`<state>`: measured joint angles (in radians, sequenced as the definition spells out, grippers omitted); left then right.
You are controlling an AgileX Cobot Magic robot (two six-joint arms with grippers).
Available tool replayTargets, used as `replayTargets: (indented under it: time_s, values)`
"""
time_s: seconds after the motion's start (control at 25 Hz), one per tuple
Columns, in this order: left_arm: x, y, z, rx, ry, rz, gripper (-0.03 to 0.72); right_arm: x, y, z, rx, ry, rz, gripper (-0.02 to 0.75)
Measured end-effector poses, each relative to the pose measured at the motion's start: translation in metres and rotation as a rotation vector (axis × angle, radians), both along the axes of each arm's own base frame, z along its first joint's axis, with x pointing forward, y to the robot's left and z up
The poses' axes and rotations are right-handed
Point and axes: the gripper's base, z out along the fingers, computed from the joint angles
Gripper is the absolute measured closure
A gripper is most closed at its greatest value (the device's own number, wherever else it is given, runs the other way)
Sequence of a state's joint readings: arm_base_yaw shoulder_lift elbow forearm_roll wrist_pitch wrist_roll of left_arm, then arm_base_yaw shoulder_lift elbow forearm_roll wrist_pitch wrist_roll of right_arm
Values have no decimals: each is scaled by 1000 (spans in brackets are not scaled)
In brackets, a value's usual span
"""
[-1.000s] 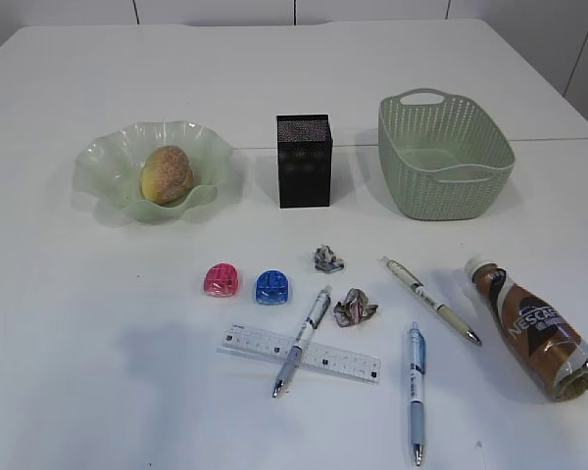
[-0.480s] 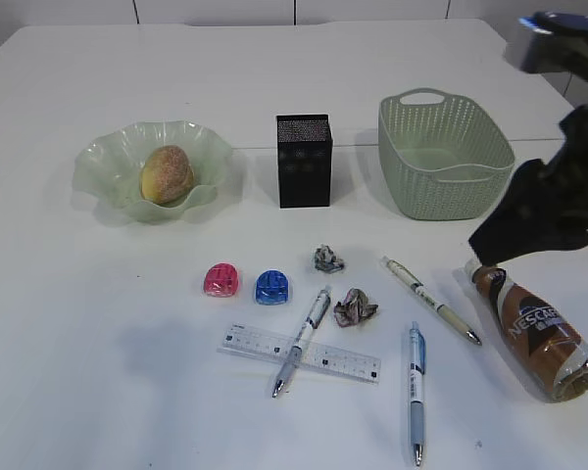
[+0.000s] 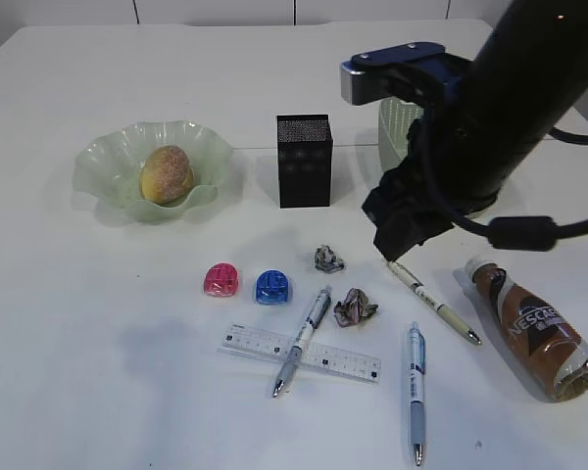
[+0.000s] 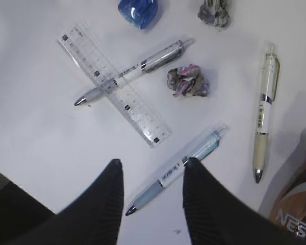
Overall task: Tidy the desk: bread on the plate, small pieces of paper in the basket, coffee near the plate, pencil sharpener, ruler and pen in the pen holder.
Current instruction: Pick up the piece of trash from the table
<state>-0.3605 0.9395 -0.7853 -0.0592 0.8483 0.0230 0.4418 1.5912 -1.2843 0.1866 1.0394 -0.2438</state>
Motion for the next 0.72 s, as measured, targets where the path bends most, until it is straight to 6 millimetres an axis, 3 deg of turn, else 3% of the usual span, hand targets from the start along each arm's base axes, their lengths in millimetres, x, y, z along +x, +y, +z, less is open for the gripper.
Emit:
replayTargets:
  time_s: [0.24,0.72]
  values:
    - [0,0,0,1,2,0,304,33,14,-26,-113,77,-120,353]
    - [0,0,-1,-4,6,8,304,58,27,-82,-189,175,-204,349]
